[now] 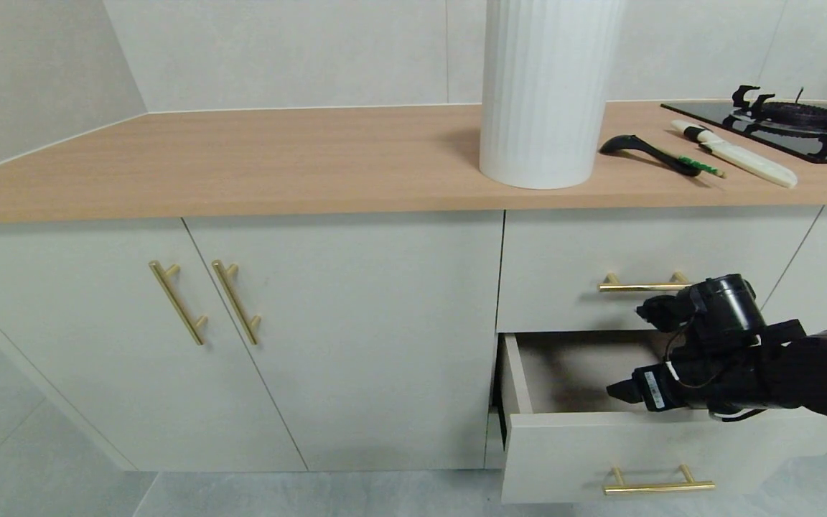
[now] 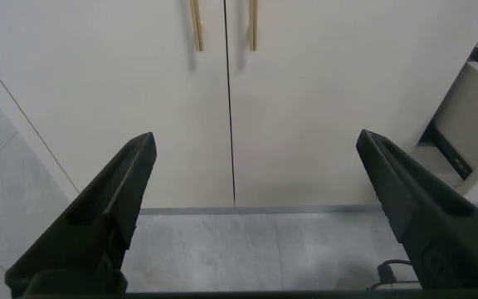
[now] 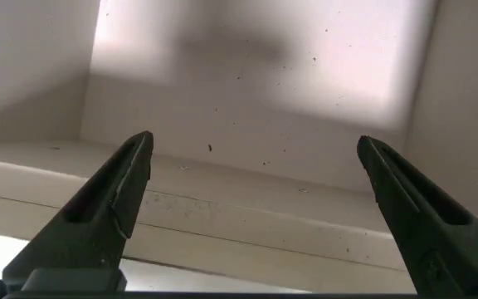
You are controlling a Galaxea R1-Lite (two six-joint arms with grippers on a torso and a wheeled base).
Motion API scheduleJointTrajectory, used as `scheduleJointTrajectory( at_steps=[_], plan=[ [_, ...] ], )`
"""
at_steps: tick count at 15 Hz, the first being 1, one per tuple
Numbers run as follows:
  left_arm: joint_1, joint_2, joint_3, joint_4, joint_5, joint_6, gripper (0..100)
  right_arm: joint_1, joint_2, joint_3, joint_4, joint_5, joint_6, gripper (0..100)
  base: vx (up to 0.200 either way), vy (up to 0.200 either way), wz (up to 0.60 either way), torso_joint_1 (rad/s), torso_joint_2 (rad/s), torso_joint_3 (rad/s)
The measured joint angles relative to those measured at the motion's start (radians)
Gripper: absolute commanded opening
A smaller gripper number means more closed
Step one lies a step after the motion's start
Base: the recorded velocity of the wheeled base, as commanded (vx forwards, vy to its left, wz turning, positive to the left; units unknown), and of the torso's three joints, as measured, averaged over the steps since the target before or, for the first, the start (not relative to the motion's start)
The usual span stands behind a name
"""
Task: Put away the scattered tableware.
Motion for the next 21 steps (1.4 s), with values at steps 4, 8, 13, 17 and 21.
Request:
scheduleJointTrajectory(
  at_steps=[4,8,13,17,21],
  plan=[
    [0.000,0.000,0.000,0.000,0.000,0.000,100,0.013,-0.045,-0.024,0.188,0.016,-0.071,100,0.000,0.000,0.00,0.000,0.00,0.000],
    [0.000,0.000,0.000,0.000,0.000,0.000,100,0.017,-0.061,-0.034,0.276,0.019,-0.094,100,0.000,0.000,0.00,0.000,0.00,0.000],
    [0.000,0.000,0.000,0.000,0.000,0.000,100,0.027,-0.079,-0.077,0.492,0.035,-0.129,100,0.000,0.000,0.00,0.000,0.00,0.000],
    [0.000,0.000,0.000,0.000,0.000,0.000,100,0.051,-0.080,-0.115,0.670,0.037,-0.157,100,0.000,0.000,0.00,0.000,0.00,0.000],
    [0.000,0.000,0.000,0.000,0.000,0.000,100,0.061,-0.076,-0.122,0.673,0.036,-0.158,100,0.000,0.000,0.00,0.000,0.00,0.000]
  ],
)
